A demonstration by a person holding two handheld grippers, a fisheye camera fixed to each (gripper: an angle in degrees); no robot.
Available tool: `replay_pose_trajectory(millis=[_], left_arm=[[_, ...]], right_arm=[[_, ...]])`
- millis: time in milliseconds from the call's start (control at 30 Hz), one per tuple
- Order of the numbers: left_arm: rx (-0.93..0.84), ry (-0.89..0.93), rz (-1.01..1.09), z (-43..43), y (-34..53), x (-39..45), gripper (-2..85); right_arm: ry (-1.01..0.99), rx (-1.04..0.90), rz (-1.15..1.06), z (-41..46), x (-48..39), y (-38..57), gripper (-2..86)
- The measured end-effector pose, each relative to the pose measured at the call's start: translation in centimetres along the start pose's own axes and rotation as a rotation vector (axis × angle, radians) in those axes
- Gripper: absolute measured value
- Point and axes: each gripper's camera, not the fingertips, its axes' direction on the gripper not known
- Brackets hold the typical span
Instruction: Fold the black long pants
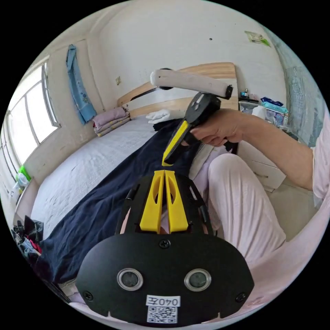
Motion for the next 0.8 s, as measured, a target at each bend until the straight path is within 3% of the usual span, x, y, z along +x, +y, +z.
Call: replay_pose_trajectory(millis=[233,300,533,667,800], left_arm=[[-0.424,0.035,-0.079,8.4,1.1,-6.0,-0.9],[-0.395,0.029,-0.087,9.0,1.0,-6.1,-0.9],[-0.452,0.106,-0.041,10.8,-1.4,-7.4,-1.1],[-0.461,0.190,-0.024,11.4,-2.2,-9.1,-0.9],[-0.427,0.157,-0.062,10.2,-3.4,-9.6,-0.9]], right_arm=[[0.063,-0.131,-0.093,3.2,-3.5,-3.2,-1.0],[0.110,-0.234,-0.068,5.9,-3.4,-4.2,-1.0],[0.167,-0.253,-0.137,6.6,-5.1,-6.5,-1.0],[0.051,-0.277,-0.127,5.9,-3.8,-7.8,-1.0],[0.100,-0.061,0.001,0.7,-2.2,-7.6,-1.0]])
